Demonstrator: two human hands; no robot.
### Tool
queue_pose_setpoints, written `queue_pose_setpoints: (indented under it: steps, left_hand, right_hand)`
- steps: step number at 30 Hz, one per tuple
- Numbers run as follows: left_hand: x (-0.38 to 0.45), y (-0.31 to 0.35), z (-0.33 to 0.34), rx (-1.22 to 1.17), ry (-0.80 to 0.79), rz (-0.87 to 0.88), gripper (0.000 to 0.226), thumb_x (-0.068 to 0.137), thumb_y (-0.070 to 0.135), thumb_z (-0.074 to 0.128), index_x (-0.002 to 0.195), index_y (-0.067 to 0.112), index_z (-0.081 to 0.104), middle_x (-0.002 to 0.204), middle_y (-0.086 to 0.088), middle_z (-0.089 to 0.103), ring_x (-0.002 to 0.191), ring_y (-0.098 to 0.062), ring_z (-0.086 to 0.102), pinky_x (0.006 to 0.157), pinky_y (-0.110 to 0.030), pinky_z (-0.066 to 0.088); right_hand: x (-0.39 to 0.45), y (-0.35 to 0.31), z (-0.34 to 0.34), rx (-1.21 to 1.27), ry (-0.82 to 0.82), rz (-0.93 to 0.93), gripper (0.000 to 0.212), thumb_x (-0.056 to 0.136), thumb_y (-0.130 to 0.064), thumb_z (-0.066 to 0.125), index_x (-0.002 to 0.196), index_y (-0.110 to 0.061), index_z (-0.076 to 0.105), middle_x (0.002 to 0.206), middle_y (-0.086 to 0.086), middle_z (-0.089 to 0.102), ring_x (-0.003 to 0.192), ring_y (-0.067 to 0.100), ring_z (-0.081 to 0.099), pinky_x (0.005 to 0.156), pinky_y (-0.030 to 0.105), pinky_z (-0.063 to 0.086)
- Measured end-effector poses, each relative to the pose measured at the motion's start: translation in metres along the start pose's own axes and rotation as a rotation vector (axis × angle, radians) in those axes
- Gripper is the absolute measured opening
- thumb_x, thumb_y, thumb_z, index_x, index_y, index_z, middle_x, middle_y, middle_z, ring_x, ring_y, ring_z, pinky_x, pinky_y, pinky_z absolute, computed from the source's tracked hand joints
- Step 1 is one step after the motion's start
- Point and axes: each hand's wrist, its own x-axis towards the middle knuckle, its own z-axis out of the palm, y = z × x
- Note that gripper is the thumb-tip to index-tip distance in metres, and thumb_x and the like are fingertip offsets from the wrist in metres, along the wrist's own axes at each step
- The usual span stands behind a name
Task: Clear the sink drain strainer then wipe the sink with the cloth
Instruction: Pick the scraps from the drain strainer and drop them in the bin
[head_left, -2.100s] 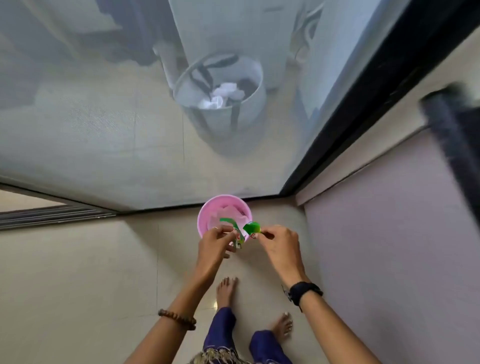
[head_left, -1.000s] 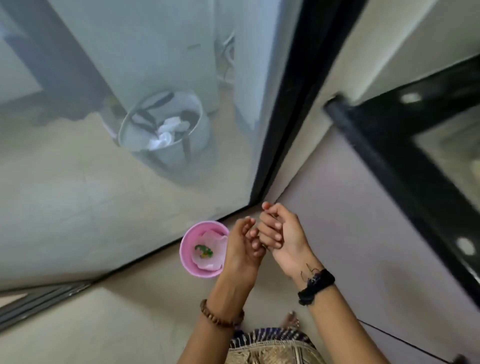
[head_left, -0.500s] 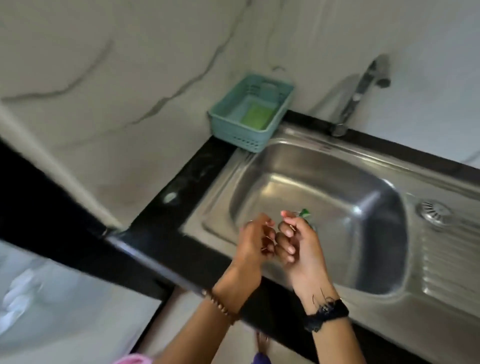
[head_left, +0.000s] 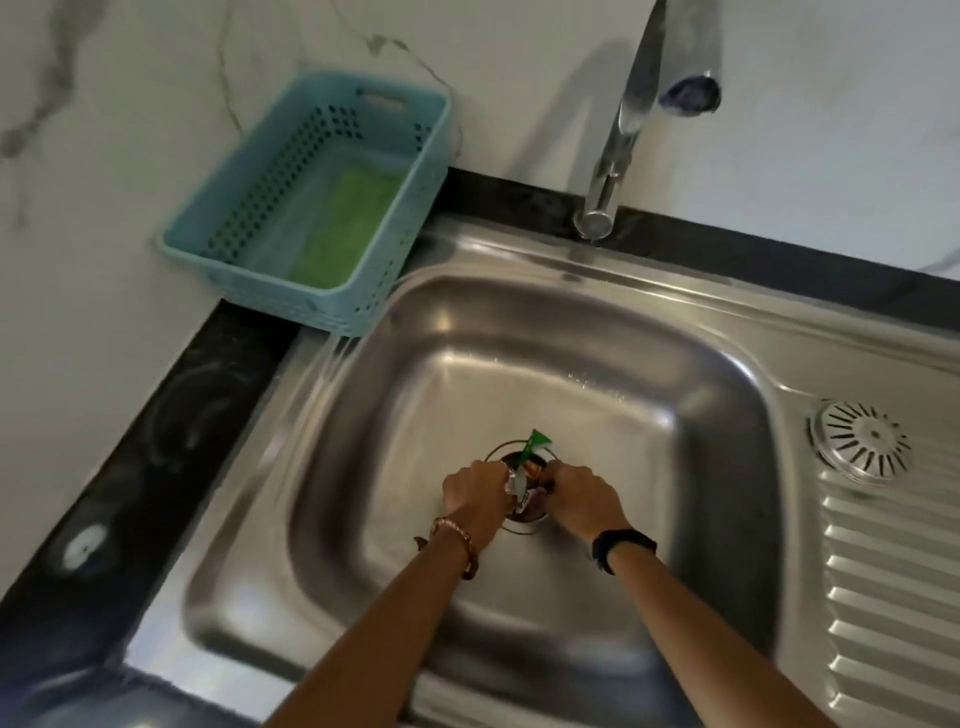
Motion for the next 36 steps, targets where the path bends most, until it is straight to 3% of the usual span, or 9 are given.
queue_pose_setpoints:
  steps: [5,10,13,16,22,25,30,33,36]
  left_hand:
    - [0.015,0.002,0.022,0.154,-0.018,0.0,0.022,0.093,0.016,0.044,0.108,0.013,0.061,0.114,-0.007,0.064,0.105,-0.026,0.062,0.087,-0.032,0.046]
    - [0.019,-0.003,0.022,0.161,-0.023,0.005,0.025,0.094,0.02,0.043,0.109,0.01,0.06,0.115,-0.011,0.063,0.105,-0.03,0.061,0.085,-0.035,0.046]
    - [0.016,-0.004,0.029,0.1,-0.035,-0.006,0.027,0.092,0.026,0.047,0.112,0.011,0.056,0.118,-0.01,0.06,0.107,-0.029,0.059,0.086,-0.036,0.045]
    - [0.014,-0.003,0.035,0.063,-0.028,-0.019,0.03,0.092,0.026,0.047,0.118,0.011,0.051,0.123,-0.009,0.056,0.11,-0.028,0.057,0.088,-0.035,0.045]
    - [0.011,0.002,0.033,0.029,-0.001,-0.046,0.027,0.095,0.023,0.045,0.114,0.007,0.055,0.122,-0.012,0.058,0.109,-0.03,0.059,0.088,-0.036,0.046]
    - [0.006,0.002,0.029,-0.027,-0.001,-0.081,0.029,0.096,0.025,0.041,0.112,0.006,0.057,0.12,-0.013,0.059,0.107,-0.03,0.059,0.087,-0.037,0.047]
    - [-0.007,0.0,0.0,-0.374,0.021,-0.222,0.023,0.085,0.027,0.056,0.099,0.012,0.066,0.11,-0.007,0.066,0.101,-0.026,0.062,0.083,-0.032,0.048]
    - [-0.029,0.004,-0.027,-0.688,0.094,-0.222,0.011,0.083,0.023,0.059,0.083,0.014,0.065,0.087,-0.009,0.067,0.083,-0.025,0.064,0.075,-0.034,0.052]
    - [-0.066,0.005,-0.055,-1.013,0.198,-0.21,0.013,0.085,0.017,0.057,0.072,0.016,0.058,0.07,-0.004,0.06,0.055,-0.016,0.056,0.051,-0.026,0.049]
  right_hand:
    - [0.018,0.007,0.024,-0.286,0.045,-0.135,0.028,0.097,-0.023,0.04,0.121,-0.022,0.053,0.111,0.005,0.065,0.097,0.025,0.064,0.076,0.031,0.048]
    - [0.019,0.016,0.027,-0.302,0.04,-0.161,0.024,0.096,-0.018,0.039,0.107,-0.015,0.06,0.108,0.006,0.065,0.094,0.025,0.064,0.072,0.029,0.047]
    - [0.014,0.02,0.017,-0.126,0.071,-0.126,0.023,0.093,-0.029,0.046,0.089,-0.015,0.064,0.09,0.004,0.067,0.08,0.022,0.063,0.06,0.024,0.04]
    - [0.006,0.021,0.005,0.218,0.055,-0.048,0.033,0.086,-0.046,0.056,0.069,-0.017,0.059,0.061,-0.006,0.056,0.053,0.009,0.049,0.046,0.019,0.031]
    - [-0.002,0.02,-0.006,0.641,0.024,0.077,0.017,0.082,-0.023,0.066,0.073,-0.009,0.067,0.068,0.003,0.062,0.065,0.012,0.052,0.054,0.02,0.036]
    - [-0.006,0.019,-0.013,0.76,-0.002,0.133,0.018,0.081,-0.024,0.067,0.075,-0.007,0.069,0.071,0.003,0.063,0.063,0.007,0.051,0.056,0.021,0.036]
    - [-0.018,0.011,-0.034,0.946,-0.048,0.214,0.022,0.08,-0.03,0.068,0.063,-0.019,0.061,0.059,-0.005,0.048,0.05,0.009,0.04,0.044,0.019,0.03]
    - [-0.033,-0.007,-0.045,1.143,-0.061,0.279,0.033,0.079,-0.03,0.068,0.054,-0.02,0.05,0.047,-0.01,0.043,0.037,0.004,0.034,0.034,0.014,0.026]
    - [-0.056,-0.033,-0.054,1.317,-0.114,0.25,0.036,0.081,-0.028,0.065,0.052,-0.021,0.045,0.036,-0.011,0.038,0.029,0.002,0.03,0.03,0.013,0.023]
